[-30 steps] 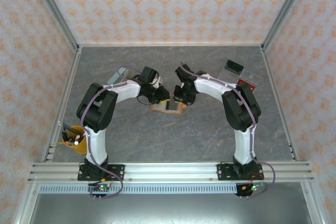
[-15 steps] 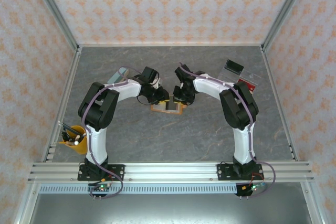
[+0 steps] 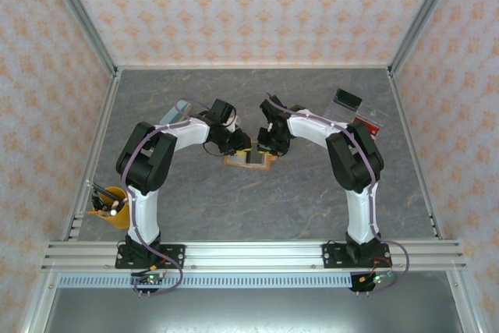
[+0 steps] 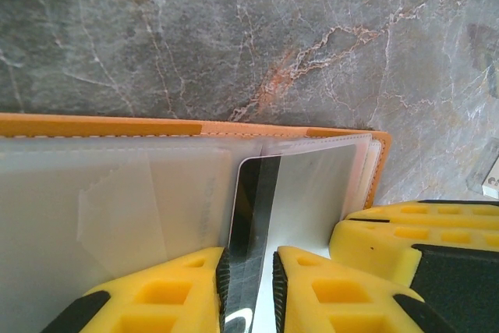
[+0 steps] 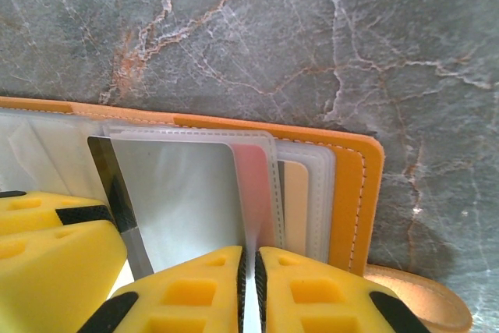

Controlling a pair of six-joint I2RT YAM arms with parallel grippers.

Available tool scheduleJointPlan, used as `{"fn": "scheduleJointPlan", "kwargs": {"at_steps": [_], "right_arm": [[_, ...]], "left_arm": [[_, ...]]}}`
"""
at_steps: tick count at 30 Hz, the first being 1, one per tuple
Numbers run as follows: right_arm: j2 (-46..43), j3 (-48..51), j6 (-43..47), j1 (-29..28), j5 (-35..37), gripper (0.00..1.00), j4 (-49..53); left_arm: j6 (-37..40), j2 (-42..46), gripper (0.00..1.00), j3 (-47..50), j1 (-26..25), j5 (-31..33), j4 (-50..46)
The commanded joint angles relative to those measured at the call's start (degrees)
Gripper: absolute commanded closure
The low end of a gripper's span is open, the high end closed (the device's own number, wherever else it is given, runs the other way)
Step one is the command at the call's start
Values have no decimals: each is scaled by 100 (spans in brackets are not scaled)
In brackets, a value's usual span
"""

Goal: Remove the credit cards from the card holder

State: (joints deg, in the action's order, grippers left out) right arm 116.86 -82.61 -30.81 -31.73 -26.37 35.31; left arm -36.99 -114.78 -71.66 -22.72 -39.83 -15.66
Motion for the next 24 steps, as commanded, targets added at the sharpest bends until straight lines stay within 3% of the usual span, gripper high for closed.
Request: {"fn": "scheduleJointPlan", "kwargs": {"at_steps": [1, 12, 24], "right_arm": [[333, 94, 89, 35, 328, 85, 249], [303, 131, 74, 61, 352, 85, 222], [351, 169, 64, 61, 240, 85, 140]], "left_arm": [[144, -88, 73, -68, 99, 273, -291], [219, 436, 74, 90, 110, 766, -250], [105, 7, 73, 46, 92, -52, 135]]}}
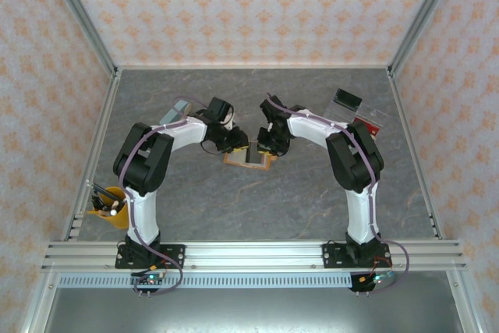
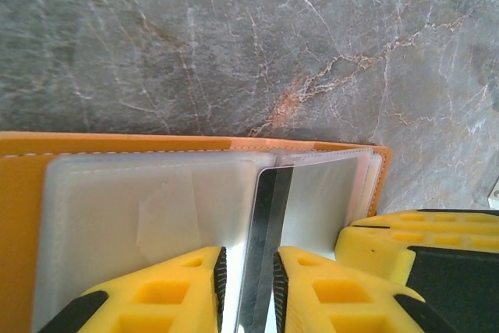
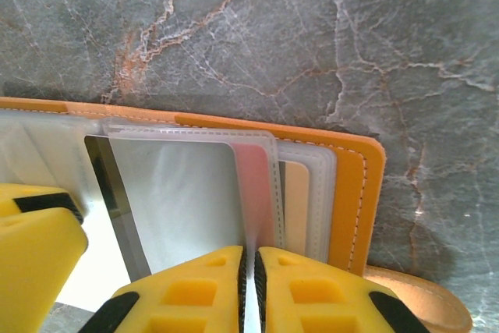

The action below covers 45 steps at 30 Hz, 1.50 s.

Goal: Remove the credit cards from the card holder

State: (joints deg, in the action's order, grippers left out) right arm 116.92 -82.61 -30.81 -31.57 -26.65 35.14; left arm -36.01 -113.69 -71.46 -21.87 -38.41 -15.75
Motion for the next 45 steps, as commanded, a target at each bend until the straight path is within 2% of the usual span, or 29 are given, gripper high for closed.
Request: {"fn": "scheduleJointPlan", "kwargs": {"at_steps": [1, 11, 17, 21, 28, 35, 42, 45], "right_arm": [[349, 170, 73, 46, 266, 85, 159], [356, 189, 64, 45, 261, 85, 138], [371, 206, 71, 46, 242, 85, 130], [394, 221, 78, 46, 191, 85, 112], [444, 241, 85, 52, 103, 85, 77], [462, 250, 89, 63, 148, 86, 99], [471, 219, 93, 63, 179, 86, 127], [448, 228, 101, 81, 200, 85, 144]], "left_arm": [[13, -94, 74, 21, 6, -210, 159], [77, -238, 74, -149, -81, -176, -15], [124, -346, 73, -204, -81, 211, -283], [78, -479, 72, -200, -81, 65, -195], [-102, -543, 73, -14, -11, -545, 327], [-284, -436, 83, 254, 134, -1025, 938], [-160, -309, 98, 309, 234, -922, 885], [-38, -236, 100, 351, 303, -824, 765]]}}
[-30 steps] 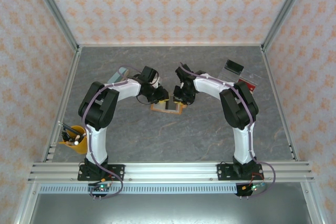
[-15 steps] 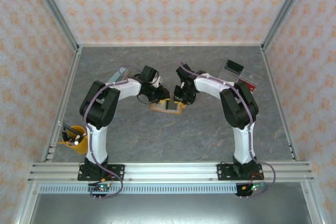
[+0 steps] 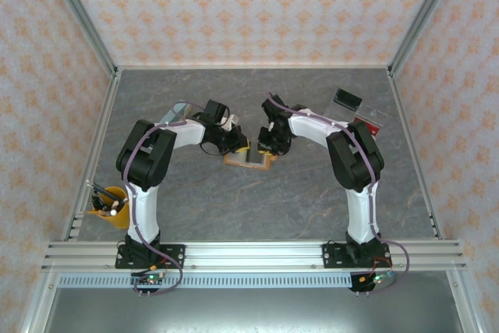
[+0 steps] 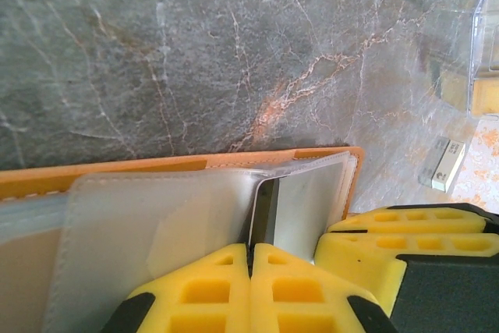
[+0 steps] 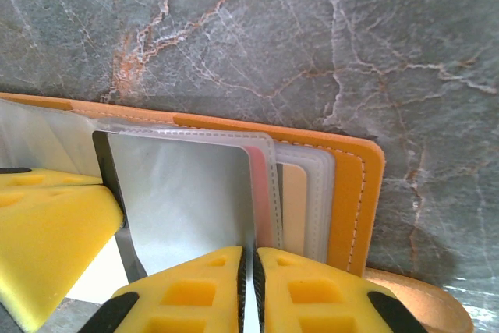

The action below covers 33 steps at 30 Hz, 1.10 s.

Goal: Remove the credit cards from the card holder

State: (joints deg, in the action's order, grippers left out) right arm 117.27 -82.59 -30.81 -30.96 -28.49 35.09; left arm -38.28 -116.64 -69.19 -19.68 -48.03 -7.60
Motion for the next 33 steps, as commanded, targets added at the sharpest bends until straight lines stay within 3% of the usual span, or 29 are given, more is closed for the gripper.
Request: {"fn": "scheduleJointPlan", "kwargs": {"at_steps": [1, 15, 30, 33], "right_arm": [[406, 231, 99, 29, 395, 86, 148], [-88, 234, 173, 130, 95, 81, -187], [-1165, 528, -242, 217, -871, 44, -1302], [-1303, 777, -417, 297, -1249, 32, -1780]], "left_arm": [[234, 86, 100, 133, 111, 170, -101], [728, 653, 100, 248, 368, 485, -760], [638, 1461, 100, 309, 561, 190, -930], [387, 1609, 100, 409, 567, -24, -648]]}}
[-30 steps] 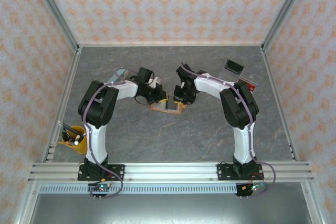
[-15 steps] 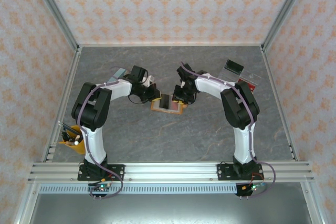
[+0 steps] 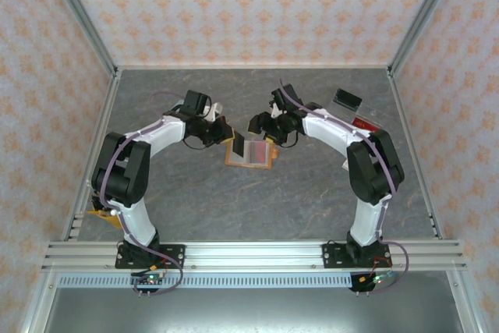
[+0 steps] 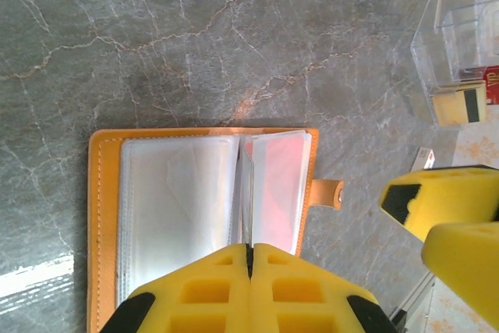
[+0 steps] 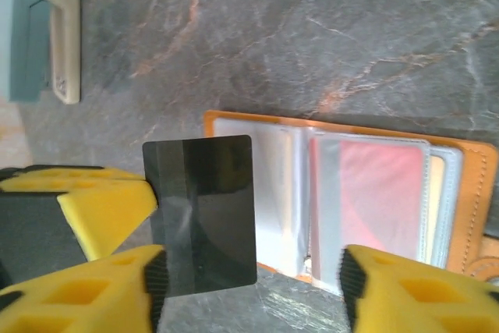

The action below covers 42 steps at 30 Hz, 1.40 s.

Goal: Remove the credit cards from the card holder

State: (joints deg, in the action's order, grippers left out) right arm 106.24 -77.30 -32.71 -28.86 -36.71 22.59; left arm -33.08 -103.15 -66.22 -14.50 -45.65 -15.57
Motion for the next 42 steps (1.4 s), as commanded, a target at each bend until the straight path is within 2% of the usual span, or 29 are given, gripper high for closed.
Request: {"fn": "scheduleJointPlan", "kwargs": {"at_steps": [1, 5, 8, 13, 20, 25, 34, 36, 39, 42], "right_arm": [[-274, 368, -317, 119, -568, 27, -773], [-516, 714, -729, 260, -1033, 10, -1661], [-560, 821, -915, 313, -1171, 4, -1909], [-534, 1144, -1745, 355, -1649, 3, -2921], [-495, 1381, -2416, 364, -1792, 9, -3823], [-535, 1604, -2844, 363, -1870, 23, -4598], [-752, 1823, -2833, 377, -1658, 49, -4876], [-787, 1848, -2786, 372, -1608, 58, -4889], [-870, 1880, -2503, 373, -1504, 77, -4833], [-1024, 1904, -2019, 366, -1282, 92, -4550]], "left_arm": [[-276, 314, 100, 153, 51, -354, 302], [-889, 436, 100, 252, 57, -656, 919], [-1206, 458, 100, 291, 56, -801, 1278], [-1783, 531, 100, 381, 71, -1001, 1917], [-2076, 544, 100, 361, 103, -1084, 2299], [-2253, 484, 100, 384, 113, -1130, 2511], [-2317, 454, 100, 432, 117, -1136, 2590], [-2320, 452, 100, 446, 131, -1131, 2586], [-2274, 483, 100, 443, 125, -1122, 2496], [-1994, 621, 99, 380, 123, -960, 2031]]}}
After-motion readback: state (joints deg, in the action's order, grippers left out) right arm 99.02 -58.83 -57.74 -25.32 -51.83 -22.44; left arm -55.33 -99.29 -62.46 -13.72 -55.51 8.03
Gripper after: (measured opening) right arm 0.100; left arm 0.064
